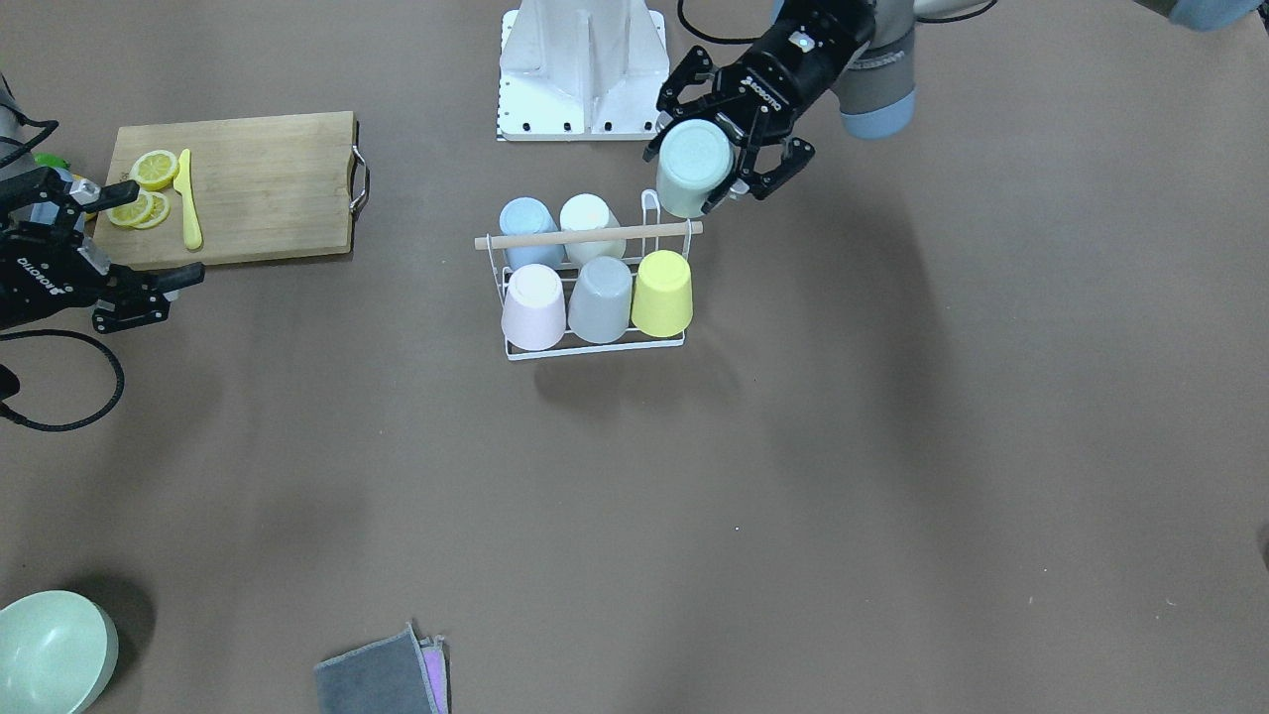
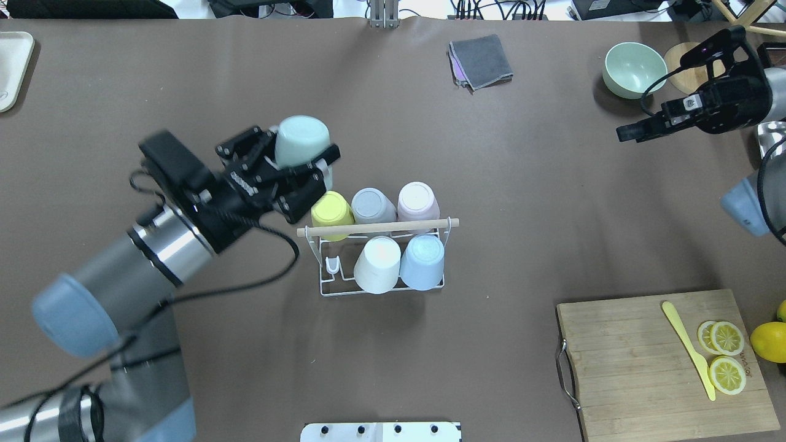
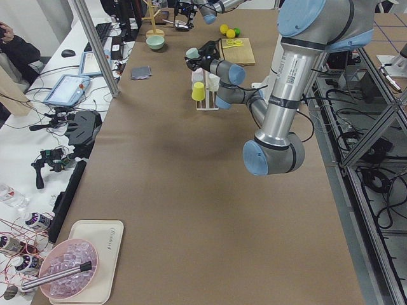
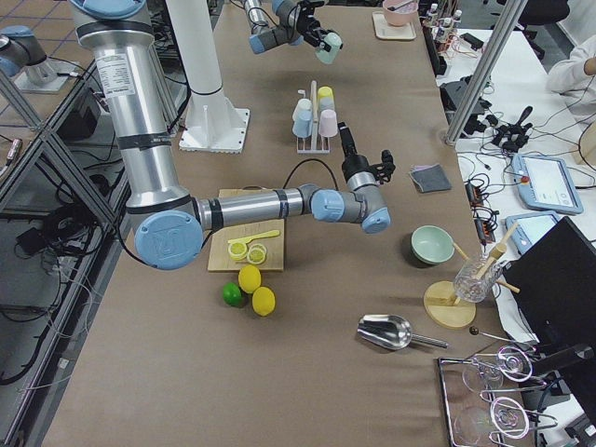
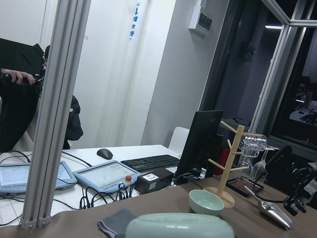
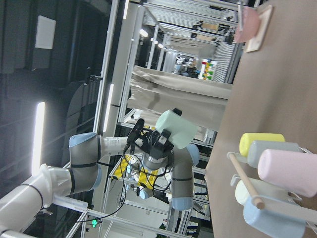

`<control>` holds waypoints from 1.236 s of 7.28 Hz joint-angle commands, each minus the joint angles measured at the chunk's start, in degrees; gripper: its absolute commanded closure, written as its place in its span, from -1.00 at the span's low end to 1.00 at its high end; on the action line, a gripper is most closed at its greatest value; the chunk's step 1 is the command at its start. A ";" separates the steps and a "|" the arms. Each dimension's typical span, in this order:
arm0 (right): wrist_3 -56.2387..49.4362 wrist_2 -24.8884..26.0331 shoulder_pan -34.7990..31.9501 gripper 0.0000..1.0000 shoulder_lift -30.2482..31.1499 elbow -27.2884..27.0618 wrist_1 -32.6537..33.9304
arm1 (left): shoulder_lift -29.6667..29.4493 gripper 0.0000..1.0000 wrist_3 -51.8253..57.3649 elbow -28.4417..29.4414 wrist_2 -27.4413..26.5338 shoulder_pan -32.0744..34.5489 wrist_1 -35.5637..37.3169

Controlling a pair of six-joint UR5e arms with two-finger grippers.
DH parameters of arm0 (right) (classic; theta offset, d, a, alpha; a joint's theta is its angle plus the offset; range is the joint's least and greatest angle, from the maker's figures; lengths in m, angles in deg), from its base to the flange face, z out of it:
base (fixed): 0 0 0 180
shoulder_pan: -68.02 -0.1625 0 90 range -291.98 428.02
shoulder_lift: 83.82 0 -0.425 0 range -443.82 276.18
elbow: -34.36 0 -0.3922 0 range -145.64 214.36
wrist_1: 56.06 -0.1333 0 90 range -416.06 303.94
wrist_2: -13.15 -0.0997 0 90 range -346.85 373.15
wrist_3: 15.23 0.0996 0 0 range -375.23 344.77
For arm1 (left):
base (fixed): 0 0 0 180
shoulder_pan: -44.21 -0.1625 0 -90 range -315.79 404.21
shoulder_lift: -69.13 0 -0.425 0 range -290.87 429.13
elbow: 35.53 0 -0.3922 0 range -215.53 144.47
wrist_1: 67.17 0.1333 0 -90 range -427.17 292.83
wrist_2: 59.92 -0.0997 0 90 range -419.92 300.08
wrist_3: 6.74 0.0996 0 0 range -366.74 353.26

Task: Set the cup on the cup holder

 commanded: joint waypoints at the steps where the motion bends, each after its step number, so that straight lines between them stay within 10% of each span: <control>1: 14.73 9.98 -5.36 -0.89 -0.33 -0.12 2.77 | 0.26 1.00 13.11 1.40 -9.10 -9.55 -8.57; 9: 36.09 64.11 -7.32 -0.88 -1.91 -0.56 8.76 | 0.09 1.00 17.03 9.06 -12.81 -13.26 -14.94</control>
